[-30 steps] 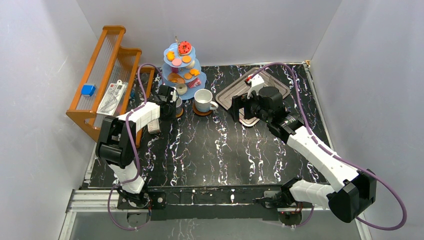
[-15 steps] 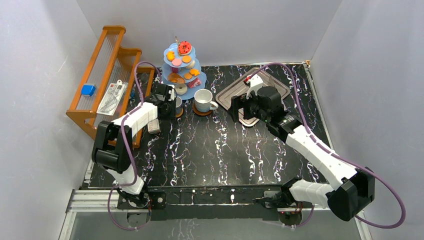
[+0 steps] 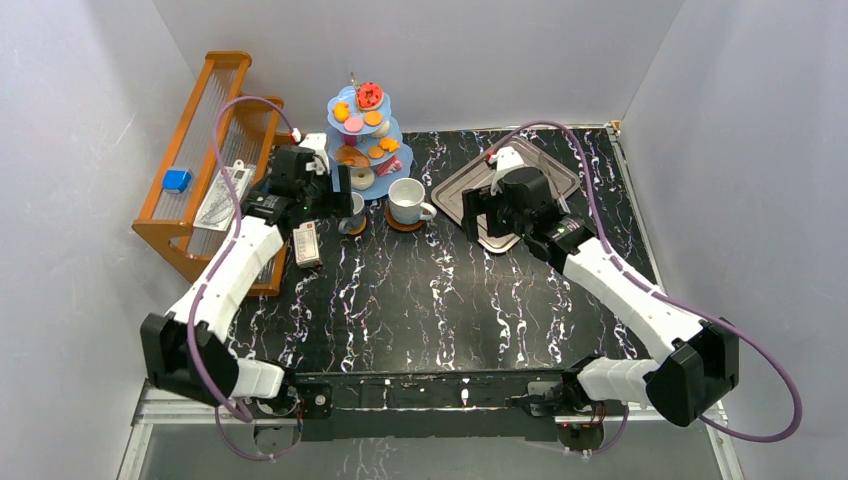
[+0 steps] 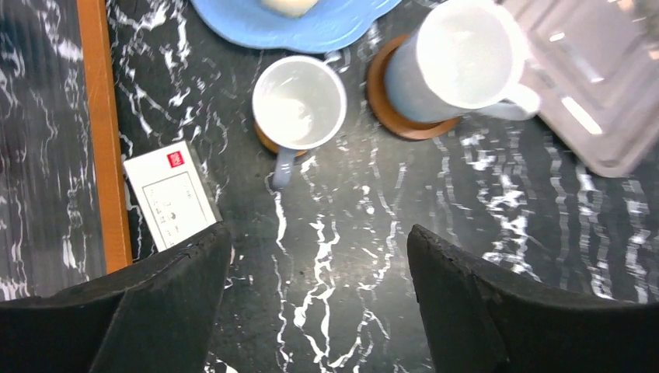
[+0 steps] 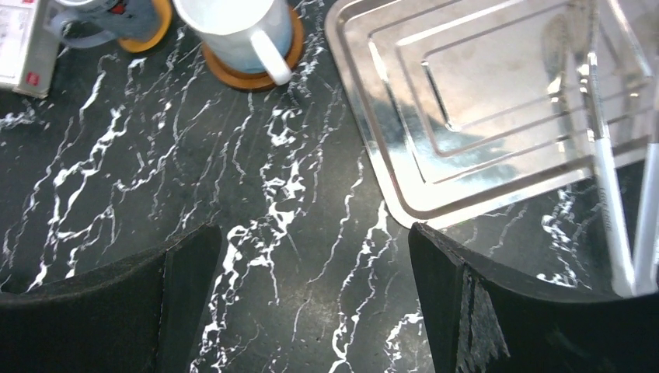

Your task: Serve the afternoon tea

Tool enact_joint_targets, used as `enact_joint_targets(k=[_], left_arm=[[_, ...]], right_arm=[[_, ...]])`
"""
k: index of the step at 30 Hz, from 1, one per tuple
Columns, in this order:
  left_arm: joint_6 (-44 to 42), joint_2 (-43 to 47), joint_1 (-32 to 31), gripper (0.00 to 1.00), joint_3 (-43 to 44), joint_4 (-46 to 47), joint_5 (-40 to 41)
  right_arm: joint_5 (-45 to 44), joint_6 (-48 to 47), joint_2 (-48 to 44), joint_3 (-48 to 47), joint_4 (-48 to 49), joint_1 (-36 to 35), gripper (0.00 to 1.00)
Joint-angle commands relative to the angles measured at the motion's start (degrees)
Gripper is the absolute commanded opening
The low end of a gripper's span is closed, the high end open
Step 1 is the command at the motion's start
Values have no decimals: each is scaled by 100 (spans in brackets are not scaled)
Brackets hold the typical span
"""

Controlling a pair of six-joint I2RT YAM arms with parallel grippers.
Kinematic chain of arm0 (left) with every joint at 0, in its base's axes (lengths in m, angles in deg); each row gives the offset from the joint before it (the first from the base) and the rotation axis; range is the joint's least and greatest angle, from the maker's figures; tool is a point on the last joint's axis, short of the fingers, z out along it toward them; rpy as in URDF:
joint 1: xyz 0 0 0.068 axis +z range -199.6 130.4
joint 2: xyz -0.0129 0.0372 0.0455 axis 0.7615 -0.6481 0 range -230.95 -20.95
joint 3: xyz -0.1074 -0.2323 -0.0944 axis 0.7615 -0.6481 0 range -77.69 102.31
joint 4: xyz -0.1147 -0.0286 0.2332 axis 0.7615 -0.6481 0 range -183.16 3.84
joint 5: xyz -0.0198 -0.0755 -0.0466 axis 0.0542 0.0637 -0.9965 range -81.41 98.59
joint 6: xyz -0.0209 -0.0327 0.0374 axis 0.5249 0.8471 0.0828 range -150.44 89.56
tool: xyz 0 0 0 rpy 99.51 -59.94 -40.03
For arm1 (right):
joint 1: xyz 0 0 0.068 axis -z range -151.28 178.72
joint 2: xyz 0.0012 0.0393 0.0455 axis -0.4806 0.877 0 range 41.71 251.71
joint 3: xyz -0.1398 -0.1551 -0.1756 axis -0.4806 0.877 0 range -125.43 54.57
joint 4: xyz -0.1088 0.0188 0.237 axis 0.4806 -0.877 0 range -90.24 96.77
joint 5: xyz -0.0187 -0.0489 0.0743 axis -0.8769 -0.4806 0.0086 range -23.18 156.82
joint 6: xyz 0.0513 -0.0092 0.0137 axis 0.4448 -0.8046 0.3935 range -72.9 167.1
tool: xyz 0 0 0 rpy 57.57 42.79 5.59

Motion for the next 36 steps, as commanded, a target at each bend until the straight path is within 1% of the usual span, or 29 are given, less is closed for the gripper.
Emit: enact_joint_targets(k=[1, 5, 9, 12, 17, 20, 23, 28, 36], left_arm=[[123, 732, 36, 82, 345, -308, -690], [382, 1242, 38, 85, 353, -268, -1122], [691, 1543, 40, 86, 320, -278, -1599], [804, 1772, 35, 87, 206, -165, -1793], [1078, 2222, 37, 88, -313, 315, -1535], [1212, 2344, 42, 89, -489, 339, -1388], [1216, 2439, 37, 89, -640, 347, -1428], [1302, 2486, 39, 89, -847, 380, -1258], [1397, 2560, 39, 90, -833, 646, -1267]], right_arm=[[-939, 145, 9, -710, -500, 18, 100], [-1487, 390, -59, -991, -773, 16, 100], [-1509, 561, -179, -1217, -1047, 17, 100], [-1342, 544, -318, -1181, -1008, 17, 100], [-1048, 559, -553, -795, -726, 17, 100], [-792, 630, -649, -573, -634, 14, 100], [-569, 653, -689, -413, -558, 14, 100], [-481, 650, -650, -397, -550, 11, 100], [-358, 601, -741, -569, -492, 10, 100]])
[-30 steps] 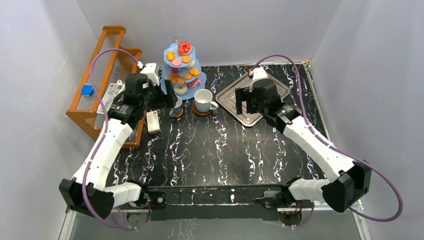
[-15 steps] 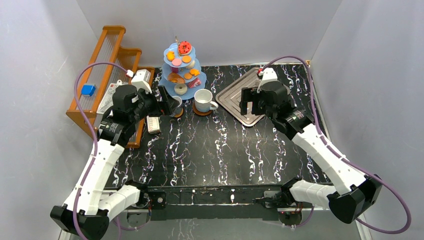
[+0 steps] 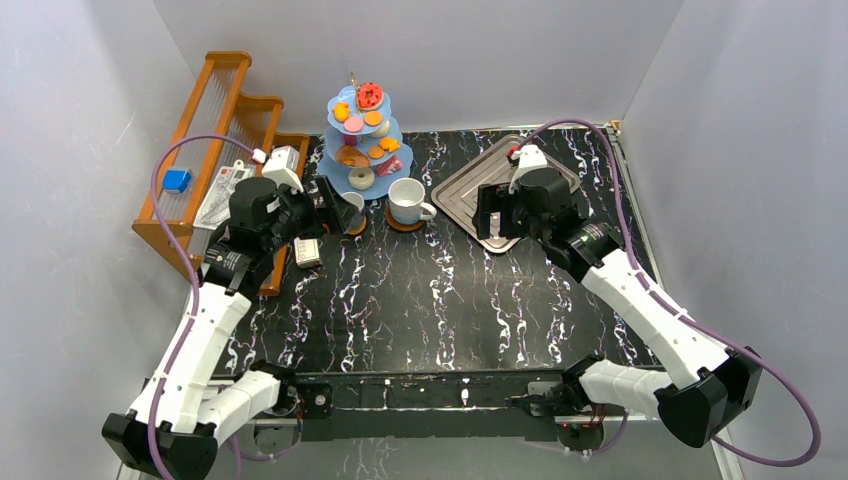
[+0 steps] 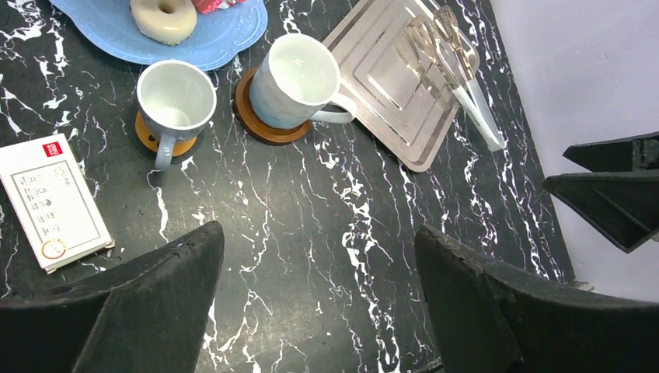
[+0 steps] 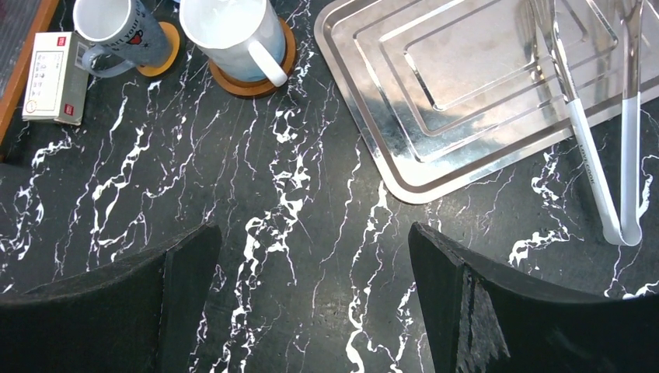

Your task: Serve the afternoon tea

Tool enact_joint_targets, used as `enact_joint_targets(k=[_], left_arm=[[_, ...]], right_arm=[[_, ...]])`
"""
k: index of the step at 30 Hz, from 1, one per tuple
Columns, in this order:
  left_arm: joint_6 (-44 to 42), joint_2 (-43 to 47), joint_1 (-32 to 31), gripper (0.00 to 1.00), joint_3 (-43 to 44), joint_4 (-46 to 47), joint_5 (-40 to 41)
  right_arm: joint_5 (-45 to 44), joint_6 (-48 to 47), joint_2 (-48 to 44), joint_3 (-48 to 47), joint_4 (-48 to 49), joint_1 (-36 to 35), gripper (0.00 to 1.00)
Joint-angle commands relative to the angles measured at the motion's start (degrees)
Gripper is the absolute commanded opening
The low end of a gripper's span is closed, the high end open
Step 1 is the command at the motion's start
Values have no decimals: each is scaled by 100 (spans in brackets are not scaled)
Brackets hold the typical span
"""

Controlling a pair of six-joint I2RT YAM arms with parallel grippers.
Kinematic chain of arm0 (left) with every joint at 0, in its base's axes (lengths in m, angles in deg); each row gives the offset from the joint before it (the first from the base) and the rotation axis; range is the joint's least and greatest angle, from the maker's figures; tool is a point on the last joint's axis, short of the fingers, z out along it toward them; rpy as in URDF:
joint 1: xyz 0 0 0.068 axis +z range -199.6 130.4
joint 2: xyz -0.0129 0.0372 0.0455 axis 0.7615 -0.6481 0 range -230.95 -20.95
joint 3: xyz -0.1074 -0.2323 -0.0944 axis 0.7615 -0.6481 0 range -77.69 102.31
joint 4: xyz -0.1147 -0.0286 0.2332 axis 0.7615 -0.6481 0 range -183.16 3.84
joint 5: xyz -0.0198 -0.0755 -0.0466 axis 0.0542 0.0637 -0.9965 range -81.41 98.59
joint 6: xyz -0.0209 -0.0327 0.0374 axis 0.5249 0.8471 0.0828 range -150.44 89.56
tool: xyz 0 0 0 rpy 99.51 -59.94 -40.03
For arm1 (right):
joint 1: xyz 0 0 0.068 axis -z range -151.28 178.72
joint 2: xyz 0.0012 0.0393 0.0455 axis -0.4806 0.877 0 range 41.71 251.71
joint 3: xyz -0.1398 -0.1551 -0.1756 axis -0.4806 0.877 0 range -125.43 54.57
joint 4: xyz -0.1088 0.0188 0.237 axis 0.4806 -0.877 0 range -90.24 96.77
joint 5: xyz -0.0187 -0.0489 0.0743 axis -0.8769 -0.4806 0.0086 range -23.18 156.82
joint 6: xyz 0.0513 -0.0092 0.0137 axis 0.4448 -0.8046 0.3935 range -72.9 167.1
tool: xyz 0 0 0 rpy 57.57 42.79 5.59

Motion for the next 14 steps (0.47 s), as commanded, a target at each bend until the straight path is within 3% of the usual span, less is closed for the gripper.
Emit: enact_joint_targets(k=[1, 14], left_arm=[[30, 186, 38, 90, 63, 276, 68], [39, 390, 37, 90, -10, 430, 106]], right_arm=[[104, -8, -195, -218, 385, 9, 100], [186, 36, -215, -170, 399, 14, 100]])
